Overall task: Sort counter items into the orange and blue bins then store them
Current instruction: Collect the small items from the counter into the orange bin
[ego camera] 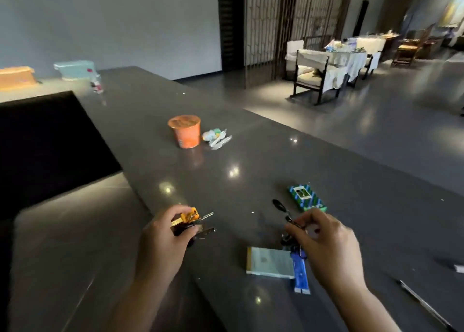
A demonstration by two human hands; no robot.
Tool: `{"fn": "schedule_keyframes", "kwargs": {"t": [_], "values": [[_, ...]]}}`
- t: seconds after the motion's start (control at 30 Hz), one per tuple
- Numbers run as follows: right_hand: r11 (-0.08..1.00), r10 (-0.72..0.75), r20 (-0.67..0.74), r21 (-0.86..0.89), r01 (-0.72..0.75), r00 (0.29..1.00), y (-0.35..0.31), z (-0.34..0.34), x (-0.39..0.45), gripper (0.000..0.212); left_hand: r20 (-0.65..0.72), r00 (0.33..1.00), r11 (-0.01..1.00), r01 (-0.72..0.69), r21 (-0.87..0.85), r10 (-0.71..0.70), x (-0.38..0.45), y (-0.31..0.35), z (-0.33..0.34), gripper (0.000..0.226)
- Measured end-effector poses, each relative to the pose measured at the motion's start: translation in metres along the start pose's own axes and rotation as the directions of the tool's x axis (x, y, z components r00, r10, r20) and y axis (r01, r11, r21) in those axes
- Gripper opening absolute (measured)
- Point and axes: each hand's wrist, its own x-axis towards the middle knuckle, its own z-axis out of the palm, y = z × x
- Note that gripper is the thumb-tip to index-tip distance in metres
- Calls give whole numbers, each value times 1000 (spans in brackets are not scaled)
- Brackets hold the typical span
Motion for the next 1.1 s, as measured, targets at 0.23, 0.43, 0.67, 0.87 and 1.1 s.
{"fn": "schedule_keyframes", "kwargs": {"t": [0.23,0.43,0.67,0.87,1.1], "values": [[977,-212,214,22,213,953,-105,126,-1,25,-164,981,994,108,24,-102,16,-83,-106,35],[933,-359,293,70,354,886,-197,228,-2,26,-274,945,976,205,74,-178,47,-167,-198,37],[882,-450,450,88,463,772,-277,319,2,23,-357,887,938,338,72,-292,47,-239,-263,45],[831,-504,589,132,541,631,-329,401,-4,23,-436,782,856,515,46,-446,40,-292,-307,39],[754,-612,590,236,613,526,-396,504,32,20,-502,756,844,529,90,-420,126,-353,-340,40]]}}
